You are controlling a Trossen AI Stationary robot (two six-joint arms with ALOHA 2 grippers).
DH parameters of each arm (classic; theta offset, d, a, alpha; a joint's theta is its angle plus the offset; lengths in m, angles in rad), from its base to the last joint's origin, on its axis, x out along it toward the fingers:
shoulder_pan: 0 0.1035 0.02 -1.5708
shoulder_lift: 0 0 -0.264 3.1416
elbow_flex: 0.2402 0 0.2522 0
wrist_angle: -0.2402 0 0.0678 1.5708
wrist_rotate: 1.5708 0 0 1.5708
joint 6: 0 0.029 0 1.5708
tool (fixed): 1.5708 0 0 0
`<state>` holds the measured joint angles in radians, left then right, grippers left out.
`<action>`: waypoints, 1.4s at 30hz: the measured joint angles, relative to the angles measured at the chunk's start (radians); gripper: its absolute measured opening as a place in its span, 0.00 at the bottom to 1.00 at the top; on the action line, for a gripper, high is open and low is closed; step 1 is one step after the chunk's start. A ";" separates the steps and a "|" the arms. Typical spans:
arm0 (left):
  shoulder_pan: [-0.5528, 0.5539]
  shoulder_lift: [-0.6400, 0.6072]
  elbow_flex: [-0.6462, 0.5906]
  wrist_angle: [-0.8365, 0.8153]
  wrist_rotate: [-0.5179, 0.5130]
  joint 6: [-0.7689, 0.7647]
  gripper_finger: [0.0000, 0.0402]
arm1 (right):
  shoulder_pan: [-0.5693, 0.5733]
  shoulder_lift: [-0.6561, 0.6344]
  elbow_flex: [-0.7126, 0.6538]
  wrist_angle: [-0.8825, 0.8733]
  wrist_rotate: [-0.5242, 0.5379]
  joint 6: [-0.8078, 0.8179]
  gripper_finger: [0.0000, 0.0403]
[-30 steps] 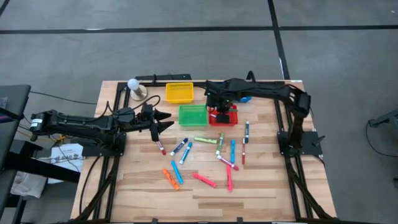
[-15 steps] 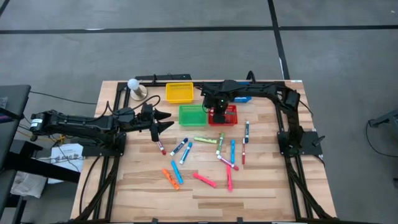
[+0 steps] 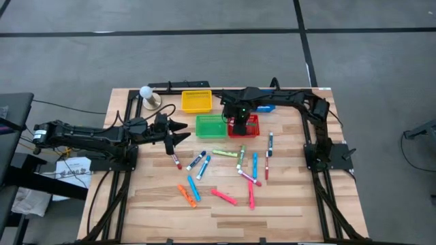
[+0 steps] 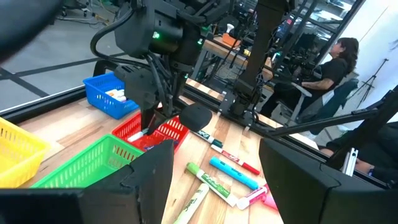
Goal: Pick & Place Markers
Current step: Put the small green marker into the red bin, then put the small red marker into the red bin
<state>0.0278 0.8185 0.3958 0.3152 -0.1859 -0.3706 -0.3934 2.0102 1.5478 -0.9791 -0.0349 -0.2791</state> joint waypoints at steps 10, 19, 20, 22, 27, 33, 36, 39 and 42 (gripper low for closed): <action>0.000 0.000 0.000 0.000 0.000 0.000 0.59 | -0.002 0.000 0.000 0.008 0.001 0.017 0.20; 0.000 0.000 0.000 0.000 0.000 0.000 0.59 | 0.027 -0.002 0.076 -0.177 0.001 0.063 0.23; 0.000 0.000 0.000 0.000 0.000 0.000 0.59 | 0.036 -0.002 0.094 -0.208 0.001 0.072 0.23; 0.000 0.000 0.000 0.000 0.000 0.000 0.59 | 0.060 -0.003 0.133 -0.262 0.003 0.094 0.23; 0.000 0.000 0.000 0.000 0.000 0.000 0.59 | 0.140 -0.045 0.196 -0.336 0.004 0.197 0.23; 0.000 0.000 0.000 0.000 0.000 0.000 0.59 | 0.250 -0.154 0.196 -0.446 -0.019 0.463 0.23; 0.000 0.000 0.000 0.000 0.000 0.000 0.59 | 0.308 -0.212 0.176 -0.456 -0.020 0.588 0.23; 0.000 0.000 0.000 0.000 0.000 0.000 0.59 | 0.364 -0.269 0.135 -0.454 -0.021 0.716 0.23; 0.000 0.000 0.000 0.000 0.000 0.000 0.59 | 0.413 -0.324 0.063 -0.455 -0.023 0.841 0.23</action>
<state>0.0278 0.8181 0.3958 0.3155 -0.1856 -0.3706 0.0201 1.6865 1.6109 -1.4340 -0.0574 0.5621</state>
